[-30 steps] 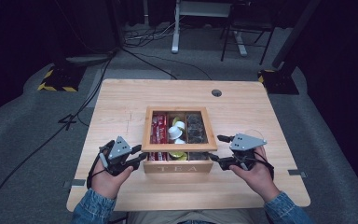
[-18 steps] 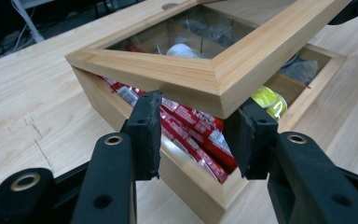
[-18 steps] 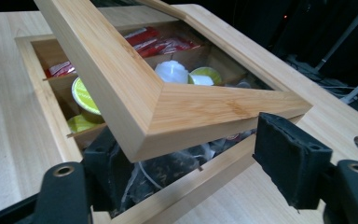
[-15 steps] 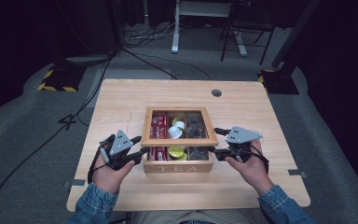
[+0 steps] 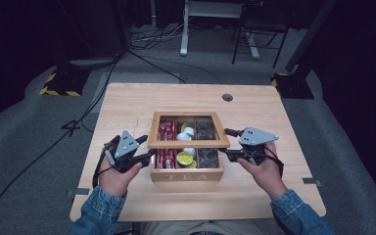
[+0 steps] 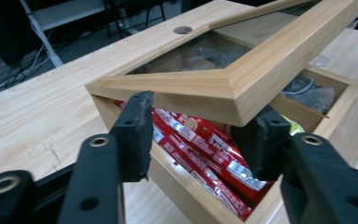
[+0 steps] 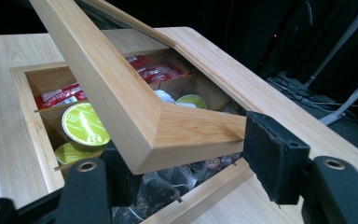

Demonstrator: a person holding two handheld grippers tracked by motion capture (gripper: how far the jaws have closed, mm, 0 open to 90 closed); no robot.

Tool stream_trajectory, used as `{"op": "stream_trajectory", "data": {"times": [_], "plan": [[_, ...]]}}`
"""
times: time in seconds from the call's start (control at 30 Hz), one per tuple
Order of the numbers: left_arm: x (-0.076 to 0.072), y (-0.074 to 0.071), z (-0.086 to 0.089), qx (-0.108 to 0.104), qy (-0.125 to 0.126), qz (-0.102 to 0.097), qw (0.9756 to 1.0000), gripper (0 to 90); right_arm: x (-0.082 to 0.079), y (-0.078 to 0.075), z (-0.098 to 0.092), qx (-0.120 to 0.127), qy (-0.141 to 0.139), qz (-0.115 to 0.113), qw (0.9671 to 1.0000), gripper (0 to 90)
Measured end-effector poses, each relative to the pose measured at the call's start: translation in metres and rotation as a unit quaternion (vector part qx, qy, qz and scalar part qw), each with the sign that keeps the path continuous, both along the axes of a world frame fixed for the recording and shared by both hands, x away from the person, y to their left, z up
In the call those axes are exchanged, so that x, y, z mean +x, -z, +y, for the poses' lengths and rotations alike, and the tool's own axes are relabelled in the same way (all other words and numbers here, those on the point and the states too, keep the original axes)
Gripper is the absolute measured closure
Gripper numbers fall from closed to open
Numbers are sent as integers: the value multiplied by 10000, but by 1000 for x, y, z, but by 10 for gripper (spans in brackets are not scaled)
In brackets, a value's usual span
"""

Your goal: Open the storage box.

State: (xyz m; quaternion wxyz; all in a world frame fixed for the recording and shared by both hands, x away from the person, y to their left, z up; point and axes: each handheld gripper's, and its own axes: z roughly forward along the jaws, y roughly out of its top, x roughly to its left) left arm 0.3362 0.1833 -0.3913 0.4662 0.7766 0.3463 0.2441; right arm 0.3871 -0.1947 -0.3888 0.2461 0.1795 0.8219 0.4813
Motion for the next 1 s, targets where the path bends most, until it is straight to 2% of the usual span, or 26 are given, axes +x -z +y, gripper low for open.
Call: {"op": "stream_trajectory", "data": {"times": [0.07, 0.23, 0.5, 0.67, 0.77, 1.0], "plan": [[1, -1, 1, -3, -27, -11, 10000, 465, 2, -4, 0, -13, -24, -25, 10000, 415], [1, 2, 3, 13, -70, 4, 10000, 422, 10, -17, 0, 169, 13, -8, 9999, 444], [-3, 6, 11, 151, -134, -14, 9998, 407, 31, -43, 5, 131, -75, -84, 9999, 510], [-8, 9, 18, 200, -246, 24, 9995, 408, 43, -51, 9, 98, -6, -134, 9999, 518], [-13, 12, 28, 295, -435, 109, 9986, 409, 54, -55, 14, 101, -26, -118, 9999, 523], [-20, 17, 42, 291, -667, 223, 9971, 409, 70, -66, 26, 138, -6, -222, 9997, 530]]}}
